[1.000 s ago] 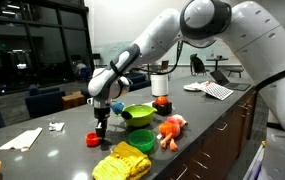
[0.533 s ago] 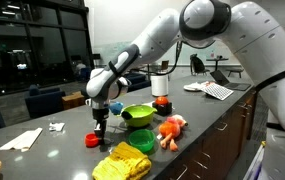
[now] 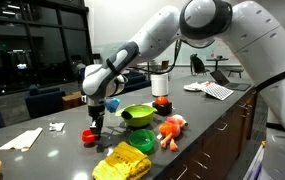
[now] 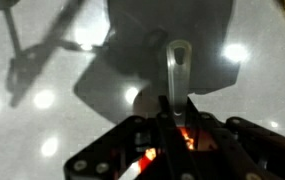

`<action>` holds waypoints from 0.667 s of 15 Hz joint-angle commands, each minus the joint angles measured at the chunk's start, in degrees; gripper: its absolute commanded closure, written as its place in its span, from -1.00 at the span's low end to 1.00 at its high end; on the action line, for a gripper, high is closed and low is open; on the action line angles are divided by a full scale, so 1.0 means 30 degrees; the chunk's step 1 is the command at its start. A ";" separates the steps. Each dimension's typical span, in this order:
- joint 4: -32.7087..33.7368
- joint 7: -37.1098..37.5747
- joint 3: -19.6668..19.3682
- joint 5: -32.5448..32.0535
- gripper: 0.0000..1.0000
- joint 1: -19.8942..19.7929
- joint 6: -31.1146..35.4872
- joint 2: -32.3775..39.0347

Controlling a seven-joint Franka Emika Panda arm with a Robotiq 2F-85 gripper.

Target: Pick up the orange measuring cup and pour its contents into the lime green bowl

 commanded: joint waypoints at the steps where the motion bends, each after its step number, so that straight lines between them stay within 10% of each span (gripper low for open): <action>1: 0.0138 0.1193 -0.0325 -0.0407 0.92 0.0323 -0.0540 -0.0951; 10: -0.0626 0.4814 -0.0741 0.1725 0.92 -0.0599 -0.2177 -0.4509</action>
